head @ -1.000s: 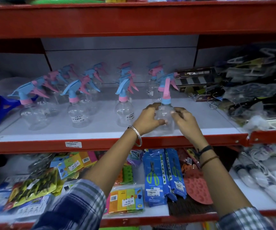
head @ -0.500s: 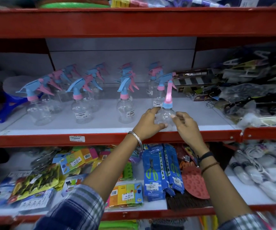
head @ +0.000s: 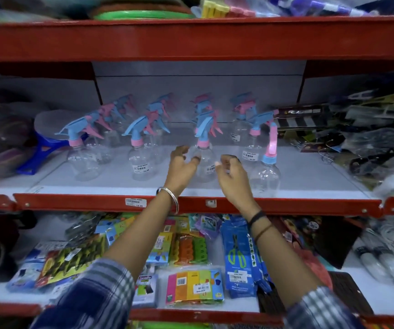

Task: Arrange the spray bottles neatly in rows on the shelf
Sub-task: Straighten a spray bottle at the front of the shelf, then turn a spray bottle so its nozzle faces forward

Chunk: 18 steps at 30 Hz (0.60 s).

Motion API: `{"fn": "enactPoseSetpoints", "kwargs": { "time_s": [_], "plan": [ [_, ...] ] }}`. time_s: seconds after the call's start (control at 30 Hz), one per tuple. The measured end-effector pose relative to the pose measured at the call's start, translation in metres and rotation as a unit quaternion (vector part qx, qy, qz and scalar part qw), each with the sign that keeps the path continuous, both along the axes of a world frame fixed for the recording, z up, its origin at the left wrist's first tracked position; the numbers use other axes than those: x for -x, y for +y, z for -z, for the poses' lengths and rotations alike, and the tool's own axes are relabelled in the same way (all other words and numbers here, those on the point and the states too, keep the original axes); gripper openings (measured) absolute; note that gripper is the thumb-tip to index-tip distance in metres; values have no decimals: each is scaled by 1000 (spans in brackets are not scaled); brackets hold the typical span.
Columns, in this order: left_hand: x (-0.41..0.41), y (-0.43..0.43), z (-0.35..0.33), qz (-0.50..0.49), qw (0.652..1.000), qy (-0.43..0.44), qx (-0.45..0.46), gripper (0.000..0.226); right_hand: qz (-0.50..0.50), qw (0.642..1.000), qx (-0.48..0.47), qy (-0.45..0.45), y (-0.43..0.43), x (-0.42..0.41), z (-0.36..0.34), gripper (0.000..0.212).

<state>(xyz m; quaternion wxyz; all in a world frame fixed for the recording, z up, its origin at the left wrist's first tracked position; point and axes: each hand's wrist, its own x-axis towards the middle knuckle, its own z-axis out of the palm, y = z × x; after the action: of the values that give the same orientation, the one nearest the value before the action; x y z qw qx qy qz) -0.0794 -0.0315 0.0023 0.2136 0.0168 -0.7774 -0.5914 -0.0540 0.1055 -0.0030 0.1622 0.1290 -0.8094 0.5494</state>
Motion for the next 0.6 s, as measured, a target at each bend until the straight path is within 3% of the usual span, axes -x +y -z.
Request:
{"fn": "enactPoseSetpoints", "kwargs": {
  "time_s": [0.17, 0.6],
  "plan": [
    [14, -15, 0, 112, 988, -76, 78, 52, -24, 991, 17, -134, -21, 30, -10, 48],
    [-37, -28, -11, 153, 979, -36, 128, 53, -11, 996, -16, -83, -12, -1, -7, 46]
  ]
}}
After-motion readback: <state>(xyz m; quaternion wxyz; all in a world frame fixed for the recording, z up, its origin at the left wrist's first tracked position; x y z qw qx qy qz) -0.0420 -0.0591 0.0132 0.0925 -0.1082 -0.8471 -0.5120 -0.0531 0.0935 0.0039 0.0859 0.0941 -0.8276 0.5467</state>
